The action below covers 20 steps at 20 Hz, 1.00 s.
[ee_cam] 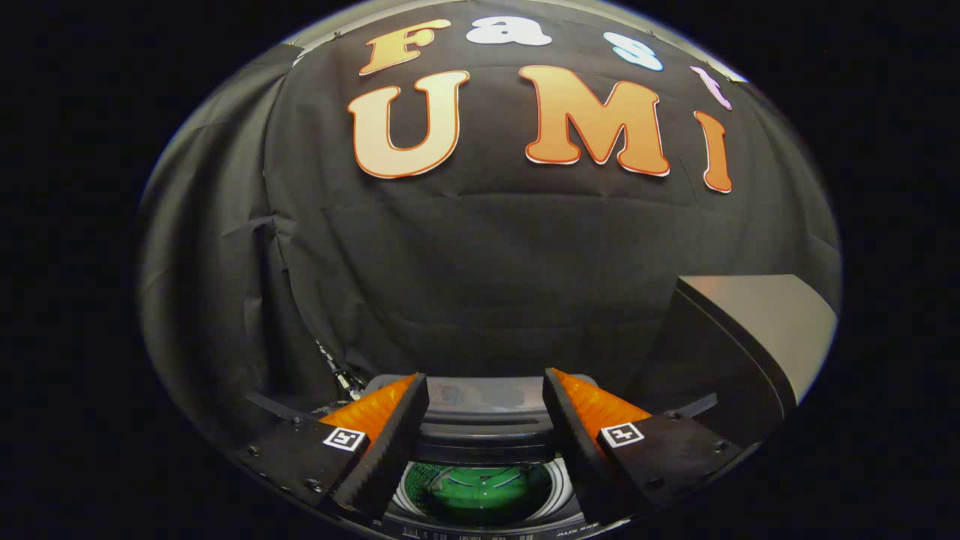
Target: Put the clothes into the washing machine and then close the washing machine lid.
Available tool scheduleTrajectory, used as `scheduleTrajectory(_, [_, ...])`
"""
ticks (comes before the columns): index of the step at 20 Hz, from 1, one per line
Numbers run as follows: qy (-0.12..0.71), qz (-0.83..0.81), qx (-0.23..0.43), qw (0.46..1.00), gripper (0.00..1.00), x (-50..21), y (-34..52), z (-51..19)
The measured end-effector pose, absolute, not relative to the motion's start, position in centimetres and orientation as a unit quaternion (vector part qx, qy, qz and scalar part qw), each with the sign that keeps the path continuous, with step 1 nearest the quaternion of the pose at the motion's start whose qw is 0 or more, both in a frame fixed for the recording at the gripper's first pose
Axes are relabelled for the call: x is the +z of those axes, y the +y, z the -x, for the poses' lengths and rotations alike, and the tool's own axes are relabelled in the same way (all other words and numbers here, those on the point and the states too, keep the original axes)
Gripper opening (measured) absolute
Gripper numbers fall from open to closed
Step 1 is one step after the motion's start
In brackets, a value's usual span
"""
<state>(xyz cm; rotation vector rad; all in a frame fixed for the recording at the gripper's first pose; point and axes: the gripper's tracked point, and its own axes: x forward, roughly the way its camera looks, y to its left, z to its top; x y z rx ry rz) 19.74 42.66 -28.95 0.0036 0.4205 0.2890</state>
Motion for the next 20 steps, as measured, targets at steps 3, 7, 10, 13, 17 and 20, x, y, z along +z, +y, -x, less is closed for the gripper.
scheduleTrajectory(3, [0.242, -0.006, 0.165, 0.956, 0.99, -33.3, 42.7, -16.6])
scheduleTrajectory(7, [0.278, 0.002, 0.166, 0.946, 0.99, -37.4, 42.1, -14.8])
scheduleTrajectory(10, [0.284, -0.005, 0.164, 0.945, 0.99, -37.6, 42.0, -15.1])
scheduleTrajectory(13, [0.278, -0.010, 0.161, 0.947, 0.99, -36.5, 42.1, -15.8])
scheduleTrajectory(17, [0.255, -0.015, 0.166, 0.952, 0.99, -33.2, 41.6, -15.9])
scheduleTrajectory(20, [0.222, -0.018, 0.183, 0.958, 0.99, -28.4, 40.9, -14.7])
